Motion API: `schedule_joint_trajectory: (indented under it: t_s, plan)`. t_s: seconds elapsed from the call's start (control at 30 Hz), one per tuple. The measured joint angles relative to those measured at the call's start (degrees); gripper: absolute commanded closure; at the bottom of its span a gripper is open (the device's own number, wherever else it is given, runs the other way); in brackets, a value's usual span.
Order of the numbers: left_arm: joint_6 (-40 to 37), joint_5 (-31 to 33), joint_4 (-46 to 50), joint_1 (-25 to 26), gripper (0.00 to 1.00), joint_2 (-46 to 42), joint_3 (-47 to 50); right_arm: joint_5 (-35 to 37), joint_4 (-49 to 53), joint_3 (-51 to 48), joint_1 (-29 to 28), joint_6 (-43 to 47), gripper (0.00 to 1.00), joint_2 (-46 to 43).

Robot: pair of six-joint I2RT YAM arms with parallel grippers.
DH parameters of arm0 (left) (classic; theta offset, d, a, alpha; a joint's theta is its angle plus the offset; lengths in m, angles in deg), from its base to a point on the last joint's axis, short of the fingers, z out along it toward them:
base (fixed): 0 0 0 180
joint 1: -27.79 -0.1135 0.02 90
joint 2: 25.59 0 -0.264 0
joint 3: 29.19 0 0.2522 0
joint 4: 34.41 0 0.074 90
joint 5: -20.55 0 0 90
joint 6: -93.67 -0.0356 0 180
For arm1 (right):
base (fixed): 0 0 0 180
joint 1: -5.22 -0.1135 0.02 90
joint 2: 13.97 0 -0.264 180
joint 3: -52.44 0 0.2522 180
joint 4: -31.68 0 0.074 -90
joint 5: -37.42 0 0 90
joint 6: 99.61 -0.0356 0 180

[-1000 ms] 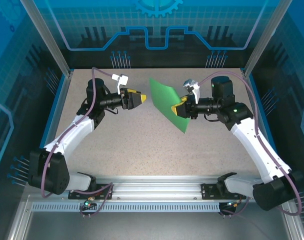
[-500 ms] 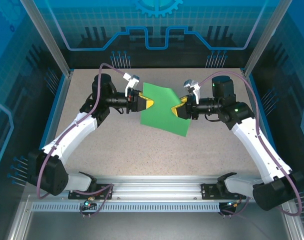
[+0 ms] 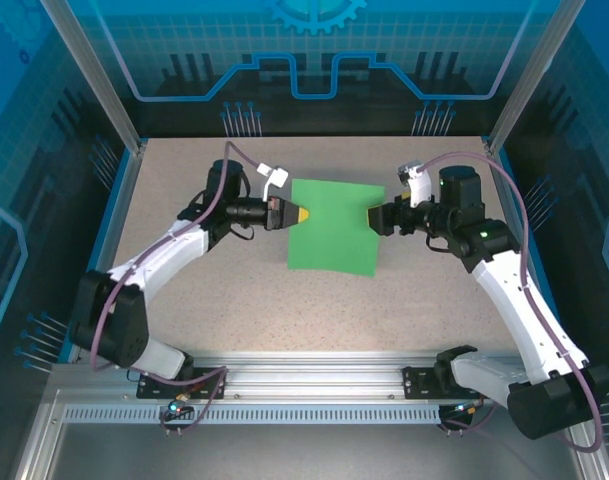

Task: Fold a paper plane with a square sheet of paper (fold left side to right side)
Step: Place a square sheet of paper at the center of the table.

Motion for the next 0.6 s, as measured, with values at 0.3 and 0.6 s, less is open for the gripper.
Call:
schedule_joint_trajectory:
  t_s: [0.3, 0.6]
  plan:
    - [1.62, 10.4, 7.23, 0.0, 0.96, 18.29, 0.87, 2.21, -2.71, -7.1, -0.04, -6.16, 0.26, 2.12]
    - [1.49, 17.75, 14.12, 0.0, 0.96, 22.45, -0.55, 0.74, -8.98, -10.32, -3.58, -13.88, 0.41, 12.92]
